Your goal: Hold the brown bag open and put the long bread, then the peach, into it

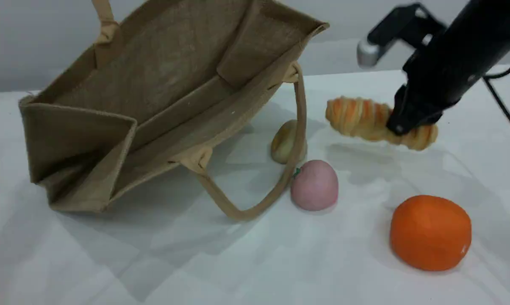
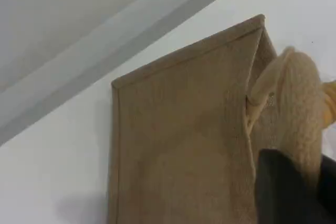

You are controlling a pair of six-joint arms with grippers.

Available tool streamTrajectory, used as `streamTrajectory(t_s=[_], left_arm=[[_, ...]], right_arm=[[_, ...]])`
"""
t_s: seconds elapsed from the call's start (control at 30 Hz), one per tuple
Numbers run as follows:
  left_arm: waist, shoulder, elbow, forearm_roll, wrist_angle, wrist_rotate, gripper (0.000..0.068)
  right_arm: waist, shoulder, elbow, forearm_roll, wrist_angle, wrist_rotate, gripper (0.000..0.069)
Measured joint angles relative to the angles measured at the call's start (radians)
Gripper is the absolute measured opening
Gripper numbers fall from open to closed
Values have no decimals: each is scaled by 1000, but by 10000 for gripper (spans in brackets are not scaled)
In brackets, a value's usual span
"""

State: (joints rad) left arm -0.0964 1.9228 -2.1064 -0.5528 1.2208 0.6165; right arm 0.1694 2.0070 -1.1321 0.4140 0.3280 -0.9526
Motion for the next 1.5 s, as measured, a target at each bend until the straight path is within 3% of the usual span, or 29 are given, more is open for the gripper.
streamTrajectory(t_s=[0.33,0.63,0.8,1.03,1.27,1.5], left_arm=[[0,0,0,3,0,62,100],[-22,0,0,-31,0,71,100],[-69,0,0,-24,0,87,100],[-113,0,0,-22,1,88,100],[-115,0,0,-21,1,89,100],[-115,0,0,-22,1,88,100]], right_arm=[[-69,-266,-2,-1,239,328,48],[-70,-499,-2,73,479,616,47],[-69,-593,-3,232,581,637,47],[-37,-589,-3,458,723,630,47],[82,-584,-3,470,709,675,47],[112,-502,-2,488,705,725,47]])
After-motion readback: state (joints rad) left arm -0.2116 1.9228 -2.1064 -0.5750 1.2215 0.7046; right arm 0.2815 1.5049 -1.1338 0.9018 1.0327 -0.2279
